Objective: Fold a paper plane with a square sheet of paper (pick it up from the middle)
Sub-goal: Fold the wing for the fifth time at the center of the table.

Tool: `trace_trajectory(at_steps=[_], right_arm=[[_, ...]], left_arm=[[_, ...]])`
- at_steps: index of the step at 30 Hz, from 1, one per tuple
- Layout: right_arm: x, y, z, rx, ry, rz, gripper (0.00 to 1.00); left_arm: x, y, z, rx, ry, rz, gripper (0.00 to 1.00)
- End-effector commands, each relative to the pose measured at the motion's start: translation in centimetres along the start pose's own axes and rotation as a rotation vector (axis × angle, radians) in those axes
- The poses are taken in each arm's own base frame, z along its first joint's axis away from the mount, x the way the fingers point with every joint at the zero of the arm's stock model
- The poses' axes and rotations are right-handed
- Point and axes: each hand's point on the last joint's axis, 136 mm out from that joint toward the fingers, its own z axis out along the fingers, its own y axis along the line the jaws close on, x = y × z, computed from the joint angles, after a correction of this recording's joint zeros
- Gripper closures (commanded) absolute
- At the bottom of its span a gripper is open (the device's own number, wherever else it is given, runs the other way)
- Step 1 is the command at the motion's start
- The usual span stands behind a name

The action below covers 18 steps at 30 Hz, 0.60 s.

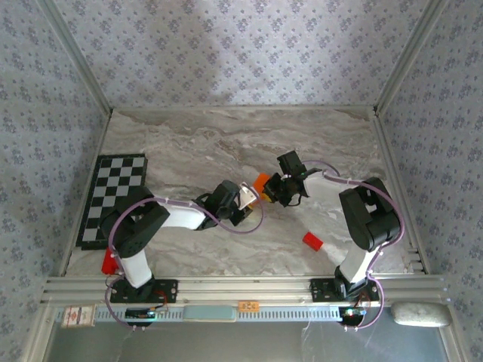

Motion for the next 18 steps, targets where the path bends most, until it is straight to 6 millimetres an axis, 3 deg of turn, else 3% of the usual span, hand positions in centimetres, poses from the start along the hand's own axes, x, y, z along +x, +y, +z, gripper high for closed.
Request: trace_trajectory(at_steps=[1,5,11,18], right_arm=[[-0.1,0.1,-0.6,-0.004,-0.015,-0.006,0.95],[0.1,0.3,-0.5,-0.007,-0.003,-0.014,0.9],[-0.1,1.0,-1.3,-0.014,-0.021,-0.056,0.56],[-1.0,1.6,-2.9,-0.045,-0.086,-0.098,0.36]], left_arm=[[-0.3,-0.1,-0.7,-0.001,-0.007,-0.008,0.77],[-0.2,-0.3,-0.5,0.008,-0.008,-0.029,0.81],[0.6,-0.3,-0.2,0.029,-0.011,-0.106,0.84],[1.3,0.0,-0.3,0.055,-0.002,-0.205,0.87]])
